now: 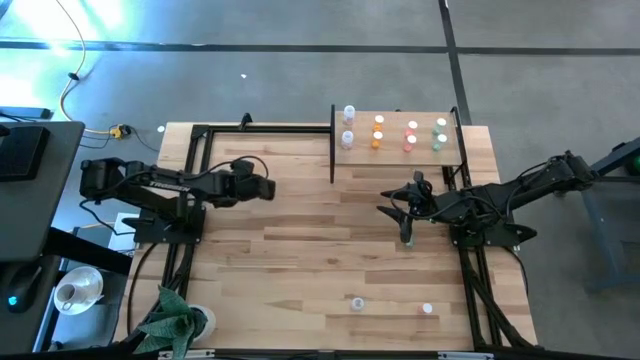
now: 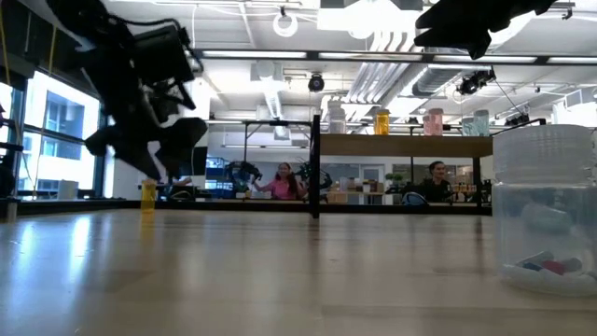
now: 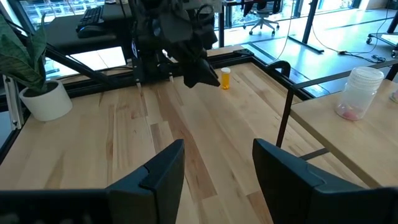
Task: Pick and place medicine bottles onto shelf by color
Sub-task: Put the orange pill bottle on the shelf aligned with the other orange pill bottle
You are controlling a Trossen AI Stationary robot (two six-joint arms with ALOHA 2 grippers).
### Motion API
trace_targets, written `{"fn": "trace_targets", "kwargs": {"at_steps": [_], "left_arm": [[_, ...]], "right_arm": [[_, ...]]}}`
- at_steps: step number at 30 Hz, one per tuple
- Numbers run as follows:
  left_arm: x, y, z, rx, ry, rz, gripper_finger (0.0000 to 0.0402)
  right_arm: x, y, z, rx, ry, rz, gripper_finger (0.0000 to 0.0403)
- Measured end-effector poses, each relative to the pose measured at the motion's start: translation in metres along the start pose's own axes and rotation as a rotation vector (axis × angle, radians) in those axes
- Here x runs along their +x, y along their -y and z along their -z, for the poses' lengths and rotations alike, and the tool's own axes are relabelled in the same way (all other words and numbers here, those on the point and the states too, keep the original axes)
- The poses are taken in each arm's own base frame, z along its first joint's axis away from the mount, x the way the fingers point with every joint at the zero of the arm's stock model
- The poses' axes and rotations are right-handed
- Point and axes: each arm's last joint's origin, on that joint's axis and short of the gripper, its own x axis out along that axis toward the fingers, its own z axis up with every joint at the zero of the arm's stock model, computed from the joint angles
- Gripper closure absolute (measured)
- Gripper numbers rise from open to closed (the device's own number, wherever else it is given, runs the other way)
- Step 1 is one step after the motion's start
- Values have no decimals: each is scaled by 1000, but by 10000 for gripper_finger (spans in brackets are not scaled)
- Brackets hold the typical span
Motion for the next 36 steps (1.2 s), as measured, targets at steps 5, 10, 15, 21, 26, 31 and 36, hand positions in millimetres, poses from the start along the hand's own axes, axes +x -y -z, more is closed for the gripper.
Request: {"fn": "trace_targets", "kwargs": {"at_steps": [5,10,15,21,26,31,36], "left_arm": [[-12,9,-27,65,7,-31,229],[-25,5,-56,107,-37,-127,229],[-28,-5,-80,32,-117,-182,229],[-14,-22,-90,-142,-247,-180,229],[-7,-30,-89,-172,-272,-205,229],[-4,-32,-87,-189,-286,-194,229],[-2,-30,-88,-203,-271,-171,229]], "right_arm": [[0,0,0,0,0,0,222],[0,0,0,-2,-3,1,222],[0,0,1,-4,-7,2,222],[0,0,1,-4,-6,2,222],[0,0,1,-4,-6,2,222],[0,0,1,-4,-6,2,222],[0,0,1,6,-6,2,222]]}}
